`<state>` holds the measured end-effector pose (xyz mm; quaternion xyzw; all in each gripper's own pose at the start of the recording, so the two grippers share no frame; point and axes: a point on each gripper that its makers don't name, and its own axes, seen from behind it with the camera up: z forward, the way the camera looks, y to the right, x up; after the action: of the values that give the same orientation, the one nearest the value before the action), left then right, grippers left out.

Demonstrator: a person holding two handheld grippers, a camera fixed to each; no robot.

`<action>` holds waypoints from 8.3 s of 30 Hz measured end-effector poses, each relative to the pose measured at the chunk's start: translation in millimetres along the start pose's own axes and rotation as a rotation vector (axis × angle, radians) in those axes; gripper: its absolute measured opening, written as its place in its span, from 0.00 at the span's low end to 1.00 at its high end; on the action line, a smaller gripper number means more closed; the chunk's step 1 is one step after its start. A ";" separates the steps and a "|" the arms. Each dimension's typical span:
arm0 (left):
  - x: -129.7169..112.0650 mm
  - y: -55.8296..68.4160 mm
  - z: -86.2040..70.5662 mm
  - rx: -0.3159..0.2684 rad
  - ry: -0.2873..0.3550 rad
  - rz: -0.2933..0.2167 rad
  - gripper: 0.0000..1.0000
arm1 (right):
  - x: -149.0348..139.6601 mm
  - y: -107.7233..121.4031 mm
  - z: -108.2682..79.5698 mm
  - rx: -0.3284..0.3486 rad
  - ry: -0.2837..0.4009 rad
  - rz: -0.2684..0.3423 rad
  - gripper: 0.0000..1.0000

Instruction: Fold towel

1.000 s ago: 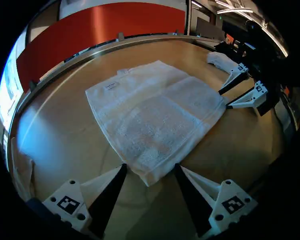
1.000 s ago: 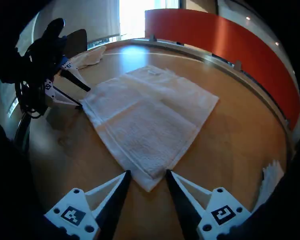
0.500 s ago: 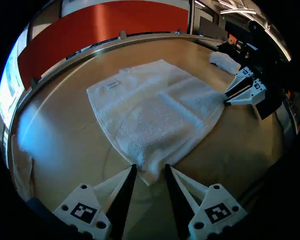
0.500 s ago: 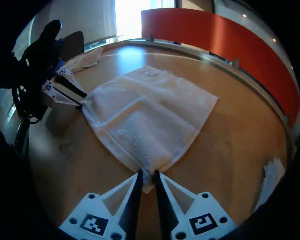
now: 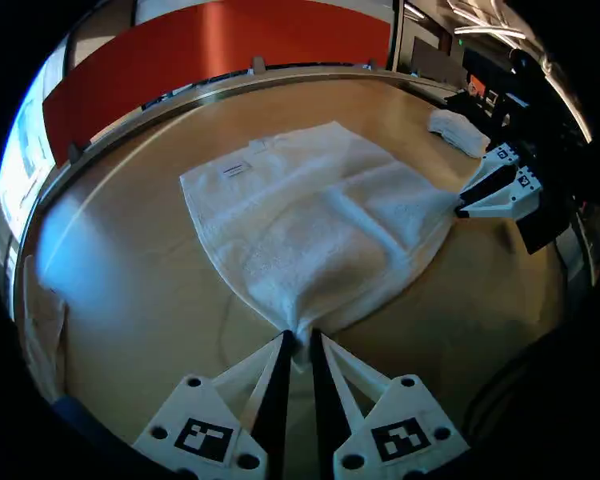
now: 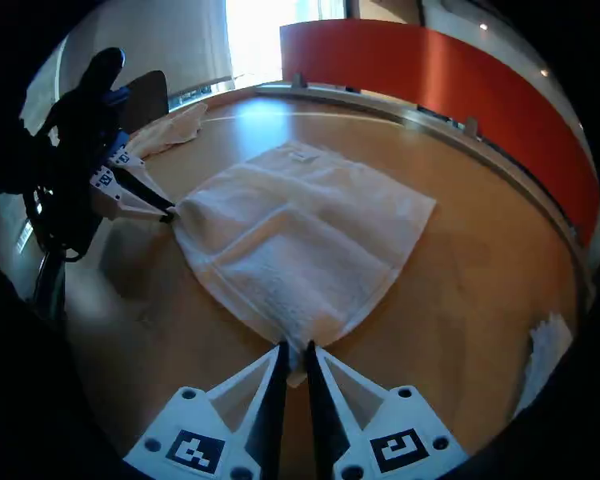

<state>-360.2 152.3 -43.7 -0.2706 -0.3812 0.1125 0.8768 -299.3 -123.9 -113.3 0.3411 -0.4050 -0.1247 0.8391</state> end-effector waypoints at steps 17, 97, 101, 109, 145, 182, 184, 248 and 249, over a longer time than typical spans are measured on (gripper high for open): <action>37.3 8.8 -48.6 -0.005 0.033 -0.058 0.17 | 44.4 2.7 -52.2 -0.027 0.080 -0.028 0.16; 90.9 -7.5 -51.5 0.008 0.040 -0.051 0.17 | 79.5 31.8 -62.7 -0.011 0.008 -0.029 0.16; 88.3 -10.2 -40.6 0.009 0.031 -0.041 0.17 | 76.0 37.4 -53.8 -0.010 -0.007 -0.021 0.16; 84.8 -16.6 -11.9 0.017 0.006 -0.024 0.17 | 67.5 50.1 -32.9 -0.021 -0.038 0.005 0.16; 85.7 -66.0 20.5 0.161 -0.007 -0.013 0.95 | 59.9 101.0 4.9 -0.156 -0.055 0.065 0.82; 32.5 -39.1 -16.9 0.187 -0.007 -0.172 0.98 | 19.7 63.7 -34.2 -0.138 -0.042 0.083 1.00; 31.6 -41.0 -19.1 0.195 -0.005 -0.178 0.98 | 19.8 63.4 -33.5 -0.134 -0.041 0.077 1.00; -36.7 -60.7 -96.2 0.332 -0.004 -0.371 0.98 | 5.1 46.0 -20.8 0.011 -0.102 -0.080 0.07; -36.6 -60.9 -96.3 0.332 -0.004 -0.371 0.98 | 8.7 46.2 -22.6 0.008 -0.093 -0.081 0.07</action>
<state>-315.6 49.7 -86.0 -0.0481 -0.4025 0.0112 0.9141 -279.6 -83.4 -87.0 0.3542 -0.4300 -0.1728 0.8123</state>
